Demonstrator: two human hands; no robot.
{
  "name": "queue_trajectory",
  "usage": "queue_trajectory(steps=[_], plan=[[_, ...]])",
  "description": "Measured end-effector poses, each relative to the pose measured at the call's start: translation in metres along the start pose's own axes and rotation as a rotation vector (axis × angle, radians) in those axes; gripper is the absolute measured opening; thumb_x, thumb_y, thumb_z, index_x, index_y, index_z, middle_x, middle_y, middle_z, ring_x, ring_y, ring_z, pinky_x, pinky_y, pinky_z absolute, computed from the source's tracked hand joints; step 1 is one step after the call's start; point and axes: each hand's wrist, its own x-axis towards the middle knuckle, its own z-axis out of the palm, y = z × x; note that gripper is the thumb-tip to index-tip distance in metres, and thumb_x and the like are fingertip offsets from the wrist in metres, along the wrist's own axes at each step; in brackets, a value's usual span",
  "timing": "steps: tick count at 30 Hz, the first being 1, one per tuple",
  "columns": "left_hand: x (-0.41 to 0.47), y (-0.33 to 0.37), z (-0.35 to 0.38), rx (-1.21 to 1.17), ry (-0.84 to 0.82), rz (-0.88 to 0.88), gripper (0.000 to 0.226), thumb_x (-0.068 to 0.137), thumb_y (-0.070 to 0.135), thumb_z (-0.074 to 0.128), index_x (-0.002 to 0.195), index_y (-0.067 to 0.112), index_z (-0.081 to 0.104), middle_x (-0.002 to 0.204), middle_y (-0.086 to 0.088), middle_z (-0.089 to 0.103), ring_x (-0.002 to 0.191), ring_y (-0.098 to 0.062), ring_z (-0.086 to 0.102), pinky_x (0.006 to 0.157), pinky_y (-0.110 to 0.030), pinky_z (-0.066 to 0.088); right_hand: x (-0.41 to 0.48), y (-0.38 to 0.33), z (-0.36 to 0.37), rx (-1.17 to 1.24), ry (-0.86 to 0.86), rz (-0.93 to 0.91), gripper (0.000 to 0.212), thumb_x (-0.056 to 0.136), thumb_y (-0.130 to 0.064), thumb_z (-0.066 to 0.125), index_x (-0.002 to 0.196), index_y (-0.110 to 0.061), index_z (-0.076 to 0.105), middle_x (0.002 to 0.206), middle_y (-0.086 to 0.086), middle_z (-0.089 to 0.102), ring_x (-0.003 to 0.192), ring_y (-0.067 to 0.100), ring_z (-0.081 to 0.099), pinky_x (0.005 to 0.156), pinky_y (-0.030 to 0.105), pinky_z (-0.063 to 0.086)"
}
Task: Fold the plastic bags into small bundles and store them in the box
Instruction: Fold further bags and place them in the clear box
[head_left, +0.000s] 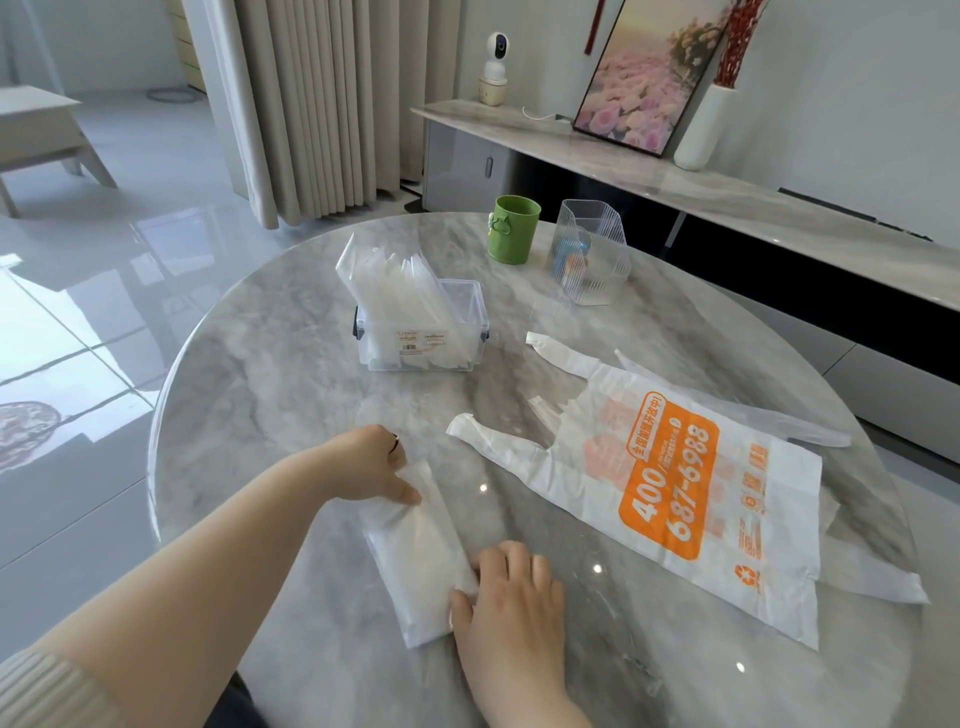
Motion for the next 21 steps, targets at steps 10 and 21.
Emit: queue_trajectory(steps=[10,21], plan=[[-0.014,0.016,-0.023,-0.235,0.033,0.281,0.036,0.073,0.024,0.076,0.055,0.021,0.045,0.052,0.009,0.034,0.039,-0.002,0.034,0.042,-0.011,0.028,0.058,0.015,-0.048,0.919,-0.772,0.213,0.037,0.071,-0.023,0.071,0.105,-0.024,0.057,0.100,-0.004,0.066,0.089,0.011,0.063,0.084,0.024,0.049],[0.017,-0.020,-0.056,-0.796,0.657,-0.017,0.010,0.091,0.022,0.053,0.091,0.017,0.061,0.082,0.002,0.058,0.086,-0.018,0.056,0.058,-0.021,0.039,0.154,-0.001,-0.088,0.665,-0.271,0.267,0.008,0.083,-0.004,0.058,0.087,-0.011,0.058,0.091,0.007,0.067,0.076,0.012,0.064,0.063,0.018,0.045]])
